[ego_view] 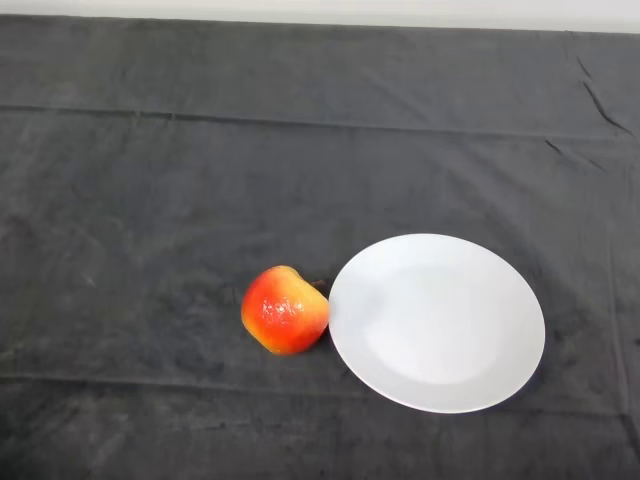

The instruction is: Move the apple to the plate

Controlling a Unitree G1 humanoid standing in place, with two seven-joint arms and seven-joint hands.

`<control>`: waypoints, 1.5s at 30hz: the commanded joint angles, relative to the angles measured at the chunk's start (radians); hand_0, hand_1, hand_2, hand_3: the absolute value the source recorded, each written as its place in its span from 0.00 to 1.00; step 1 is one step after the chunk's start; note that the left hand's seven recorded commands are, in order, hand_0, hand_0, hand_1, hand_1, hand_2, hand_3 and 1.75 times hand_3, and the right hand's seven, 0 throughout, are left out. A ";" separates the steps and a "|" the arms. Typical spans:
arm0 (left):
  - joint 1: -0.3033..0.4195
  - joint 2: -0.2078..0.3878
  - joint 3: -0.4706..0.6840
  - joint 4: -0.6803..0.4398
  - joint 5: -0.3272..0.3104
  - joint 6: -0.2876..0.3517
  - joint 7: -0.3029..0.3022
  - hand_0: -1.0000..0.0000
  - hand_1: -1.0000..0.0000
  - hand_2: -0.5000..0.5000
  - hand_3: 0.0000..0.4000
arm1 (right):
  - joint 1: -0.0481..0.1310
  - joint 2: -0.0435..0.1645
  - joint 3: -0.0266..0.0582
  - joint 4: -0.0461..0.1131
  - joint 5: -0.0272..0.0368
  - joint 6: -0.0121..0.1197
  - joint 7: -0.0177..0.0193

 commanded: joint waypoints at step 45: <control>-0.149 -0.012 -0.117 -0.115 0.174 0.040 -0.030 1.00 1.00 0.50 0.00 | 0.007 -0.036 -0.0185 0.024 0.0048 -0.001 0.0127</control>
